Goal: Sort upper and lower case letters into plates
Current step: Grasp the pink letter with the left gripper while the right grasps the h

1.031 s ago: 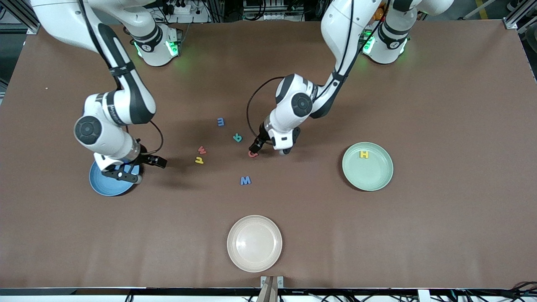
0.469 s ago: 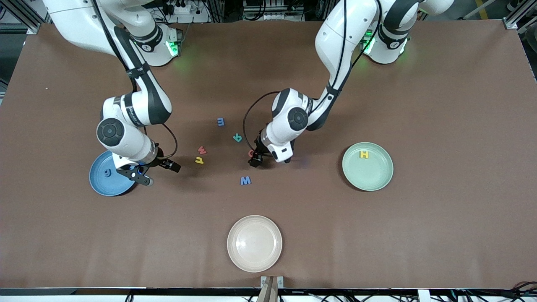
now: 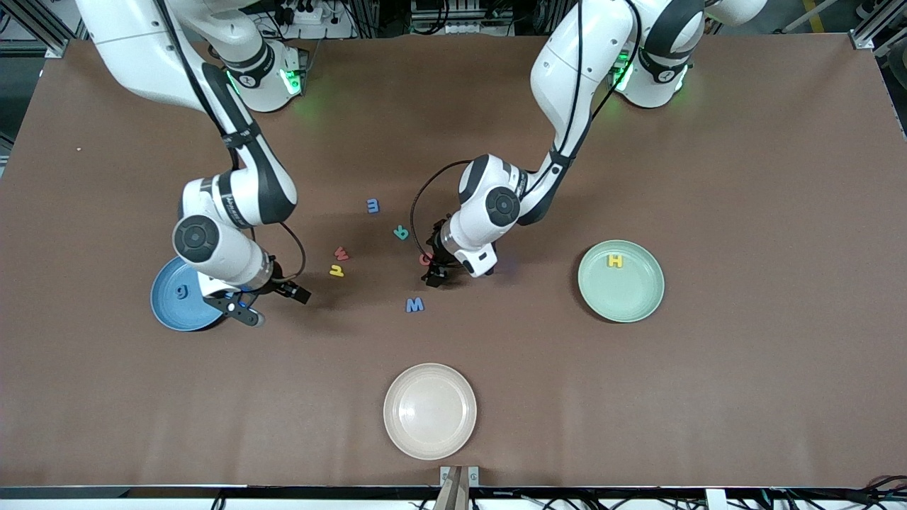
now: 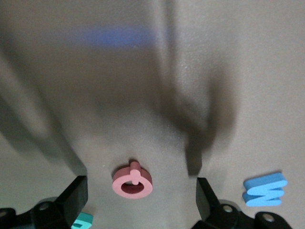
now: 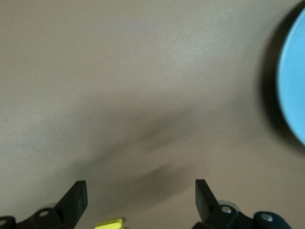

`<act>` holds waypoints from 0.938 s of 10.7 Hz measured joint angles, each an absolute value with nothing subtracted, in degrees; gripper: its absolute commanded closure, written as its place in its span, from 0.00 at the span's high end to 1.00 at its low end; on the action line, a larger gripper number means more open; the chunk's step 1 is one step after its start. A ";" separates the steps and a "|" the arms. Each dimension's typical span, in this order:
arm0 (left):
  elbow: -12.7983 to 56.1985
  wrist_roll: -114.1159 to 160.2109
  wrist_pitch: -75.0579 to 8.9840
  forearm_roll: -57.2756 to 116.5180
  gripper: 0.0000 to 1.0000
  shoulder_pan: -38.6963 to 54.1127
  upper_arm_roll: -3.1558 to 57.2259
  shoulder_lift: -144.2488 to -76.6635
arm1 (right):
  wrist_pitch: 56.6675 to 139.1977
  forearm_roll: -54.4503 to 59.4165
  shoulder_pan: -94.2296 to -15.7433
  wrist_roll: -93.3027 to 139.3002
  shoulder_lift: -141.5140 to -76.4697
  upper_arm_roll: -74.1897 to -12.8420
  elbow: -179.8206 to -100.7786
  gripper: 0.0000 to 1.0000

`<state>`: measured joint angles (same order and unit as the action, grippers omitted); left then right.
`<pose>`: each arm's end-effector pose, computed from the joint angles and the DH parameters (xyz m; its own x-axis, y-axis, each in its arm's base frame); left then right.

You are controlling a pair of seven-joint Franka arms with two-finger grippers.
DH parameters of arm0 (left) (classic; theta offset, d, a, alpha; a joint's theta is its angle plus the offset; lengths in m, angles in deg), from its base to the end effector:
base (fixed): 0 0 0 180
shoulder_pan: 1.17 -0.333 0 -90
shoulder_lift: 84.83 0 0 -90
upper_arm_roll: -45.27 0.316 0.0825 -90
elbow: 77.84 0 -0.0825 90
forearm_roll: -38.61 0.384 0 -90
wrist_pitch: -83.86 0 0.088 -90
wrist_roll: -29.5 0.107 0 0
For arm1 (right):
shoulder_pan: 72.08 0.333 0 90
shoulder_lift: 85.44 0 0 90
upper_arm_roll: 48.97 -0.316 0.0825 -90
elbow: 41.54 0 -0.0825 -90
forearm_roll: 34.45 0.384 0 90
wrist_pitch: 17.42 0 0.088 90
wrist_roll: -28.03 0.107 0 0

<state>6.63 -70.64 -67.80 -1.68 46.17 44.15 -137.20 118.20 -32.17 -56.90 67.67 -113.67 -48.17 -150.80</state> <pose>0.4999 -0.5340 0.1515 0.0720 0.8822 -0.4654 0.9973 -0.0695 0.0226 0.6071 0.1565 0.2353 0.8917 -0.4511 -0.0382 -0.4512 -0.8924 0.0053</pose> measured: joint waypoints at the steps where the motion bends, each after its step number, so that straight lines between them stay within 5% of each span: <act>1: 6.02 -71.92 -67.81 -1.72 1.00 46.19 44.12 -137.88 | 118.20 -32.17 -56.39 68.28 -114.47 -48.17 -150.16 1.00; 10: 4.70 -75.47 -70.43 -1.80 1.00 46.85 43.41 -139.37 | 118.22 -32.17 -56.19 68.11 -115.34 -47.74 -149.85 1.00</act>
<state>4.70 -75.47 -70.43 -1.80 46.85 43.41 -139.37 118.22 -32.17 -56.19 68.11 -115.34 -47.74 -149.85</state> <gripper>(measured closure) 0.000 0.000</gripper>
